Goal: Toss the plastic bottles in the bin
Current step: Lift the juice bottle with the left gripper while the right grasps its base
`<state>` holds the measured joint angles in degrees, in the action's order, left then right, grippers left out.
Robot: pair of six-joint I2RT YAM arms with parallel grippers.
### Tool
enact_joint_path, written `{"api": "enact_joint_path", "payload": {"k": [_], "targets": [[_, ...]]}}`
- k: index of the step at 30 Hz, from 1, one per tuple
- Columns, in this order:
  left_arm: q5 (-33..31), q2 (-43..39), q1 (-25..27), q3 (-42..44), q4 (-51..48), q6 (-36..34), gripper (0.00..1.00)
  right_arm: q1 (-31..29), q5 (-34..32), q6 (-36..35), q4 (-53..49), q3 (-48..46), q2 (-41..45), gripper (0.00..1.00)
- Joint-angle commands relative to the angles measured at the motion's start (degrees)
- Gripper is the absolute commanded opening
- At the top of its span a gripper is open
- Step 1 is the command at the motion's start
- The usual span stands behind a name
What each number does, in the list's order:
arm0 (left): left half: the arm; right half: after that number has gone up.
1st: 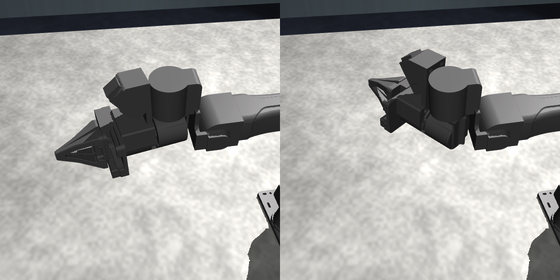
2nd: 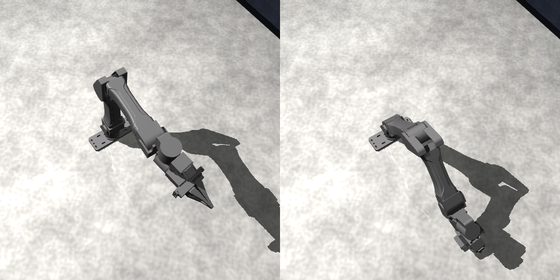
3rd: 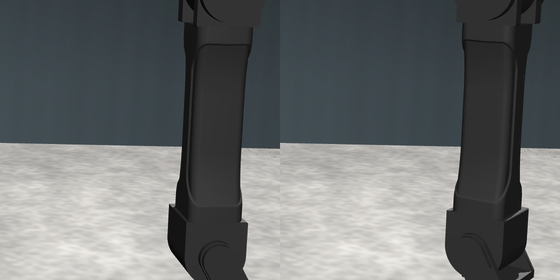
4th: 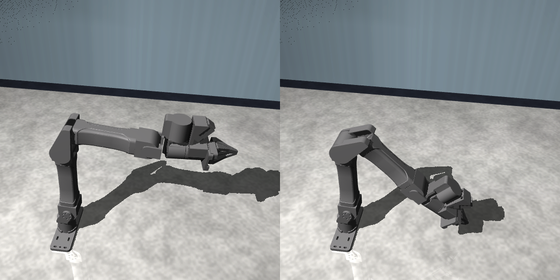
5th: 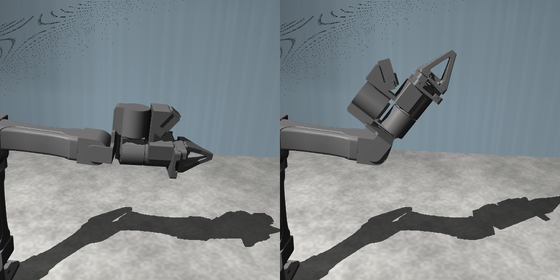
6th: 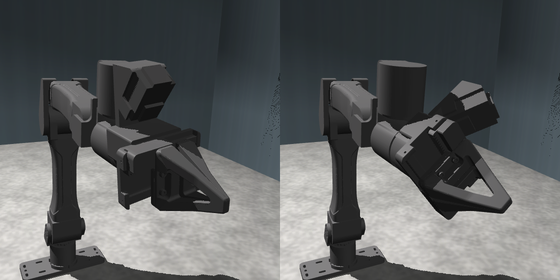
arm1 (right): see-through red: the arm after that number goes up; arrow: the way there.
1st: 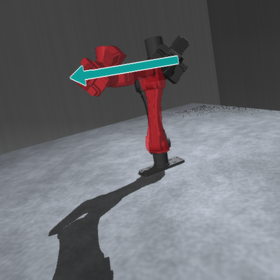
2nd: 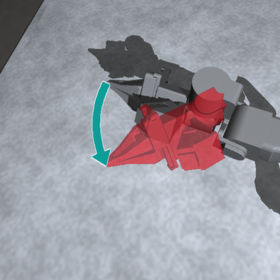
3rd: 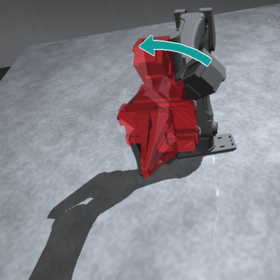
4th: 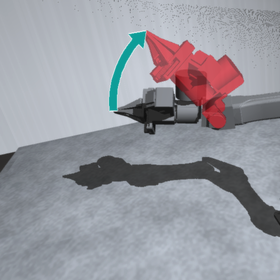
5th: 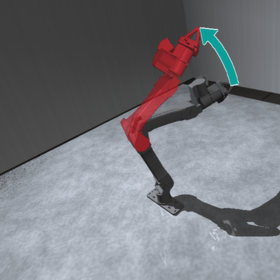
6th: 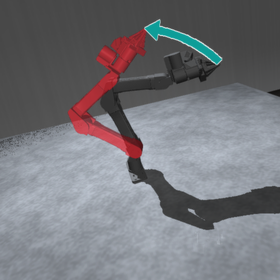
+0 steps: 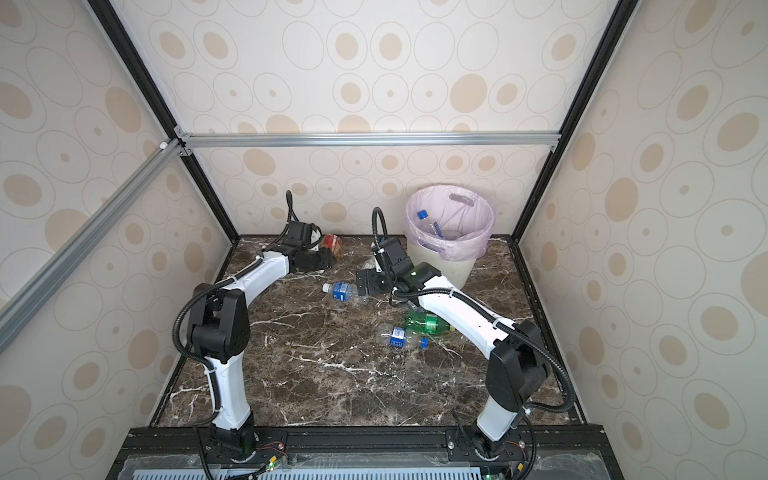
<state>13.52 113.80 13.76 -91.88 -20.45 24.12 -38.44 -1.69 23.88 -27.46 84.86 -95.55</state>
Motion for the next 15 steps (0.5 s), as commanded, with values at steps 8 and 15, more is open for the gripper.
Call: {"api": "enact_joint_path", "payload": {"k": [8, 15], "targets": [[7.49, -15.09, 1.06, 14.96, 11.97, 4.51, 0.58, 1.17, -1.43, 7.24, -2.43, 2.33, 4.78, 1.00], [9.50, -21.80, 5.87, 22.87, 18.52, 7.33, 0.59, 1.43, -0.51, 12.18, 1.08, 1.25, 6.99, 1.00]]}}
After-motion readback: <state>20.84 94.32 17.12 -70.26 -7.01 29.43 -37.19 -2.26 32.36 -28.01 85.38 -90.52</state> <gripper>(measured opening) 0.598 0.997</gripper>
